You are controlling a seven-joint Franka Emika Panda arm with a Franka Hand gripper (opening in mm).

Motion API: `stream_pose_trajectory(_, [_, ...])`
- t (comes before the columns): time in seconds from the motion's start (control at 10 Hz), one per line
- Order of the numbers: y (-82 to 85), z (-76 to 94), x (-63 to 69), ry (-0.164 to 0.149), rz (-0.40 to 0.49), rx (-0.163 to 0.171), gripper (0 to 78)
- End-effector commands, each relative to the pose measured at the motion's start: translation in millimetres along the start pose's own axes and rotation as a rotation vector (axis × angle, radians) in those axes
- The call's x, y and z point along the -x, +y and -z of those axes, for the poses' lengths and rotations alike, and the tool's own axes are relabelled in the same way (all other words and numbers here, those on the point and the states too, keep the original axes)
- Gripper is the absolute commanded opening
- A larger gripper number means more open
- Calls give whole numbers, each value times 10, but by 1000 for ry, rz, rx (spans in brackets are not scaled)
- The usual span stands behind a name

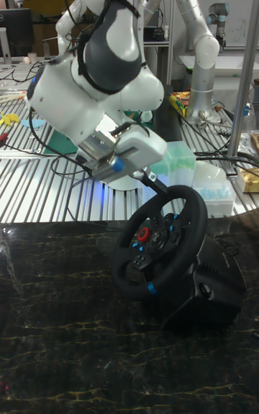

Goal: Rotate the steering wheel 90 degrees clockwise

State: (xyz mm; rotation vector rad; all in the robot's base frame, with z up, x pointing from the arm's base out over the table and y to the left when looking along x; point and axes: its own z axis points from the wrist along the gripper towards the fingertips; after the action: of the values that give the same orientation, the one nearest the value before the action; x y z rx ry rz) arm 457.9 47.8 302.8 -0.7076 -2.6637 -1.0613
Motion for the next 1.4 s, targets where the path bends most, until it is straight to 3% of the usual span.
stream_pose_trajectory(0.1, [-34,367,-200,-25,123,-180,0])
stream_pose_trajectory(0.2, [-45,428,-234,-24,138,-191,0])
stream_pose_trajectory(0.3, [-88,595,-331,-41,197,-284,0])
stream_pose_trajectory(0.4, [-99,627,-351,-50,216,-321,0])
stream_pose_trajectory(0.5, [-136,732,-424,-98,319,-501,0])
stream_pose_trajectory(0.6, [-135,741,-437,-120,374,-585,0])
stream_pose_trajectory(0.7, [-133,742,-441,-125,396,-617,0])
stream_pose_trajectory(0.8, [-124,745,-458,-147,469,-731,0])
stream_pose_trajectory(0.9, [-124,752,-468,-160,483,-747,0])
stream_pose_trajectory(1.2, [-132,763,-478,-182,488,-749,0])
stream_pose_trajectory(1.4, [-151,761,-463,-194,499,-796,0])
